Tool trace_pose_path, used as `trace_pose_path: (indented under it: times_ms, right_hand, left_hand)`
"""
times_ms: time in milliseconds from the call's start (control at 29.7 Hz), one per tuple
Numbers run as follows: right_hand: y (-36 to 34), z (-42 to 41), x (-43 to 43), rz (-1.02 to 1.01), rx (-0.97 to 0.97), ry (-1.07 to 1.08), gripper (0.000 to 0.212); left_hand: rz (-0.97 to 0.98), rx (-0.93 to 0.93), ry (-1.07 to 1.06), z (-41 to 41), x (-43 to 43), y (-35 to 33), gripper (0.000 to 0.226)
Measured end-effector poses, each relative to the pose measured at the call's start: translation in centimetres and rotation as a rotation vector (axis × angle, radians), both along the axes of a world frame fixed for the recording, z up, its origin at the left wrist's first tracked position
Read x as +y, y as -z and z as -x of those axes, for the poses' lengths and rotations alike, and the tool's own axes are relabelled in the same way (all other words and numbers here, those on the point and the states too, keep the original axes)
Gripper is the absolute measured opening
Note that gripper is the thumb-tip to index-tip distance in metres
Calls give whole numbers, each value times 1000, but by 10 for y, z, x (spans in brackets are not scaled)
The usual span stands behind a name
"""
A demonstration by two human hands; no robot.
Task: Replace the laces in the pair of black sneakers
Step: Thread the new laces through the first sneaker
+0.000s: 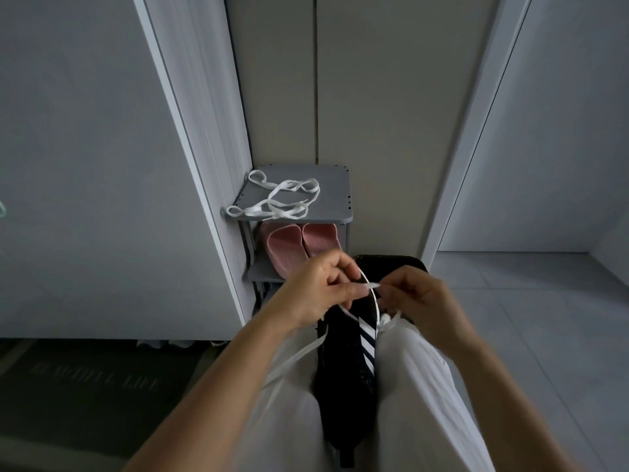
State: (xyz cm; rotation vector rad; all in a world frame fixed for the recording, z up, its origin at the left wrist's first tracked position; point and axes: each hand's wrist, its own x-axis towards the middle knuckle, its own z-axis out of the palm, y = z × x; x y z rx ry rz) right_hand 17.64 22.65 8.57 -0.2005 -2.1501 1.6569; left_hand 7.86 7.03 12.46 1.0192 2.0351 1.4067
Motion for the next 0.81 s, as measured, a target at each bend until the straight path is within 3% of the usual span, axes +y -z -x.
trace_pose_path:
  times_ms: [101, 202, 269, 370, 471, 639, 807]
  right_hand:
    - [6, -7, 19, -52, -12, 157, 21]
    - [15, -6, 18, -169, -76, 176, 23]
    - [18, -3, 8, -141, -55, 122, 25]
    - [14, -3, -6, 109, -44, -39, 22]
    - [8, 0, -11, 58, -121, -79, 6]
    - [8, 6, -9, -68, -219, -60, 13]
    - [8, 7, -12, 63, -222, -101, 13]
  left_hand:
    - [94, -125, -13, 6, -18, 6, 5]
    - [74, -185, -80, 6, -20, 12, 5]
    - [78, -116, -81, 1, -13, 13, 8]
    - [131, 89, -73, -7, -1, 16, 14]
    - [155, 186, -93, -9, 2, 22, 10]
    - [105, 191, -128, -11, 3, 27, 5]
    - [131, 207, -137, -15, -1, 36, 8]
